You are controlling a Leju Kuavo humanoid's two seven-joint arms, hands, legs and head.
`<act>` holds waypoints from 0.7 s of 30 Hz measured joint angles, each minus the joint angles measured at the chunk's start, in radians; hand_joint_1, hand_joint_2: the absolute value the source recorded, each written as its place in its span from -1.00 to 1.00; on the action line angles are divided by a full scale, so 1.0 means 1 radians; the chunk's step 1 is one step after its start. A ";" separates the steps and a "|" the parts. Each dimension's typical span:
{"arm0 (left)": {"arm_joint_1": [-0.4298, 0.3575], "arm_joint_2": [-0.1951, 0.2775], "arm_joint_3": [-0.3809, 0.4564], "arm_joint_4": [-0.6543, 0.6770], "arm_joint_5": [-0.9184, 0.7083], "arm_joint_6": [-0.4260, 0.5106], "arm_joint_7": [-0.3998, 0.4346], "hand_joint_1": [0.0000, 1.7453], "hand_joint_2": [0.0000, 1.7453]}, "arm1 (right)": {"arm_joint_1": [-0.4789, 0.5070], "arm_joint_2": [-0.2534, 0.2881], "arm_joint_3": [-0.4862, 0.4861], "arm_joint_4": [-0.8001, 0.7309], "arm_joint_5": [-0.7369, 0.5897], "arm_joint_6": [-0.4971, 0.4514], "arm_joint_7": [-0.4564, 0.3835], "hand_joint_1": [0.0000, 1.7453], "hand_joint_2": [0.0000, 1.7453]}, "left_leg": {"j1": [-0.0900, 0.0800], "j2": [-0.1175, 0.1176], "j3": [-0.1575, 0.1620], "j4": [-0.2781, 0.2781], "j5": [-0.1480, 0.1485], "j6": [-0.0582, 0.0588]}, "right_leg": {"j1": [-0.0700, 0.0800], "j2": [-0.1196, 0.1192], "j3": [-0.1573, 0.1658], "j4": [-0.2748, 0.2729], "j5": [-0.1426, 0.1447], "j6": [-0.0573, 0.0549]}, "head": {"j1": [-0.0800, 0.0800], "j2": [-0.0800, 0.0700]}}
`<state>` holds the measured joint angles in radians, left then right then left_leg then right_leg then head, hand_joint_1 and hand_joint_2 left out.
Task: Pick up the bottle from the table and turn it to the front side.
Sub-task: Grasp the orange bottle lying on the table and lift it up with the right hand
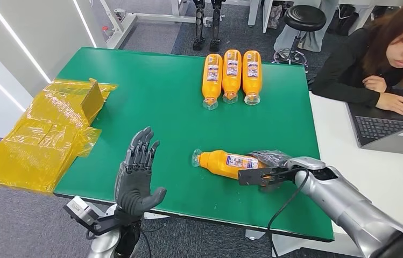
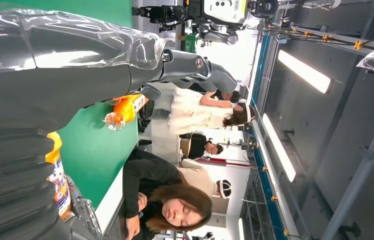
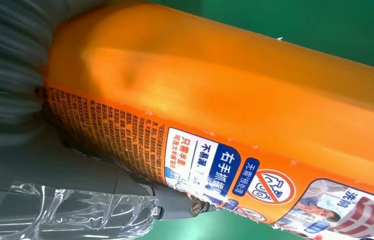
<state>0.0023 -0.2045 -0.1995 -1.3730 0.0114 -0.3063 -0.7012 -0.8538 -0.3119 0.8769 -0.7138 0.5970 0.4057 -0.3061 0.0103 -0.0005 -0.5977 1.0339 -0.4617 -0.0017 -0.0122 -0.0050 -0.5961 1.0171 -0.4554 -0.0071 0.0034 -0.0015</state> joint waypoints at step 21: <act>0.014 0.002 0.000 0.004 0.009 0.018 0.000 -1.00 1.00 | 0.001 -0.004 0.047 0.010 -0.044 -0.136 0.001 1.00 1.00 | 0.000 0.001 0.004 0.000 0.000 0.000 | 0.000 0.001 0.003 0.000 0.000 0.000 | 0.000 0.000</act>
<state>0.0164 -0.2022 -0.1995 -1.3695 0.0206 -0.2888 -0.7012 -0.8530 -0.3158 0.9238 -0.7035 0.5527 0.2699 -0.3054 0.0103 0.0003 -0.5942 1.0339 -0.4617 -0.0017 -0.0121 -0.0038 -0.5936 1.0170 -0.4551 -0.0075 0.0034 -0.0015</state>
